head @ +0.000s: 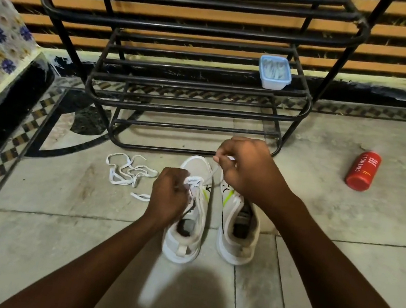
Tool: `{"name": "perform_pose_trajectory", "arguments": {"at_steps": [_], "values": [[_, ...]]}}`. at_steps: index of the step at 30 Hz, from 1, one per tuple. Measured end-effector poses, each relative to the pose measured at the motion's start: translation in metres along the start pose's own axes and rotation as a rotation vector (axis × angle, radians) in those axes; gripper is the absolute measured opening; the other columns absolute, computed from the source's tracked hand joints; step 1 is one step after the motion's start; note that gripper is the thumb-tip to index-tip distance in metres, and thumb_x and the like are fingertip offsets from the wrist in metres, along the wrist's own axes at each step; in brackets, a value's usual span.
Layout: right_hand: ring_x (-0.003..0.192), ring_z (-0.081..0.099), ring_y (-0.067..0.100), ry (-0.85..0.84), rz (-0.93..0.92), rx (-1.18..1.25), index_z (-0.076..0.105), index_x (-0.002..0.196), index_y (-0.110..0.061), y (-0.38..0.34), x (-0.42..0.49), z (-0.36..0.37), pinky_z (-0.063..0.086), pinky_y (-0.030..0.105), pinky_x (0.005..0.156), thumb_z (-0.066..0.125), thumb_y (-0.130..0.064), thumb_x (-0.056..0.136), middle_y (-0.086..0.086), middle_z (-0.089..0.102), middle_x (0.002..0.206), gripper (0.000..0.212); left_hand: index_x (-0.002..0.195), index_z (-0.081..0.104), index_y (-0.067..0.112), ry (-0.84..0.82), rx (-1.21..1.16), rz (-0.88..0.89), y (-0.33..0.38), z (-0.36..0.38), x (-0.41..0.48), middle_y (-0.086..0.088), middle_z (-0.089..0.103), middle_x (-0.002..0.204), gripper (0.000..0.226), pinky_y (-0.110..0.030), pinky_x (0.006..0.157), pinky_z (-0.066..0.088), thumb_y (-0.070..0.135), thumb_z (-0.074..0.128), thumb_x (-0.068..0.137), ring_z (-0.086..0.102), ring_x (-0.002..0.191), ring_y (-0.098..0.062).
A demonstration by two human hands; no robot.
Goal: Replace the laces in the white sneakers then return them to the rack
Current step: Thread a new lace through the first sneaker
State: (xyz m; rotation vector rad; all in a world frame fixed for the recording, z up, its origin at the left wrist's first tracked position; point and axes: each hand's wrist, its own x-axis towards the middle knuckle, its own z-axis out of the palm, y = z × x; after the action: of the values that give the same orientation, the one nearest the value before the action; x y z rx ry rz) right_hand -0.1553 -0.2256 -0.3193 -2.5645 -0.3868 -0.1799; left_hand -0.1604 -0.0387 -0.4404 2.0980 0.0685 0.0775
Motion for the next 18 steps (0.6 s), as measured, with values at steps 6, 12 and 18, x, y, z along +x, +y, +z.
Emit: {"name": "perform_pose_trajectory", "arguments": {"at_steps": [6,12,18], "values": [[0.079,0.060,0.009,0.170,-0.008,0.206,0.072,0.088,-0.017,-0.008,-0.001,-0.005,0.047,0.034,0.085,0.068,-0.014,0.090,-0.012,0.066,0.080,0.005,0.129,0.068,0.015,-0.450,-0.617,0.037,0.047,-0.028,0.015,-0.009,0.076,0.111,0.053,-0.024,0.079,0.056,-0.012,0.073,0.083,0.072,0.105,-0.020],[0.080,0.064,0.011,0.244,0.051,0.264,0.076,0.088,-0.013,0.002,-0.009,-0.005,0.047,0.028,0.079,0.069,-0.013,0.091,-0.006,0.071,0.083,0.007,0.089,0.077,0.015,-0.278,-0.622,-0.032,0.074,-0.034,0.038,0.004,0.074,0.082,0.003,-0.022,0.068,0.048,0.012,0.077,0.088,0.063,0.073,-0.005],[0.078,0.062,0.021,0.100,0.126,0.116,0.076,0.087,-0.007,0.028,-0.020,0.001,0.046,0.032,0.076,0.063,-0.015,0.095,0.005,0.070,0.082,0.017,0.093,0.064,0.017,-0.017,-0.740,-0.378,0.058,-0.043,0.061,0.004,0.061,0.080,0.012,-0.028,0.064,0.043,0.024,0.062,0.103,0.054,0.069,-0.008]]}}
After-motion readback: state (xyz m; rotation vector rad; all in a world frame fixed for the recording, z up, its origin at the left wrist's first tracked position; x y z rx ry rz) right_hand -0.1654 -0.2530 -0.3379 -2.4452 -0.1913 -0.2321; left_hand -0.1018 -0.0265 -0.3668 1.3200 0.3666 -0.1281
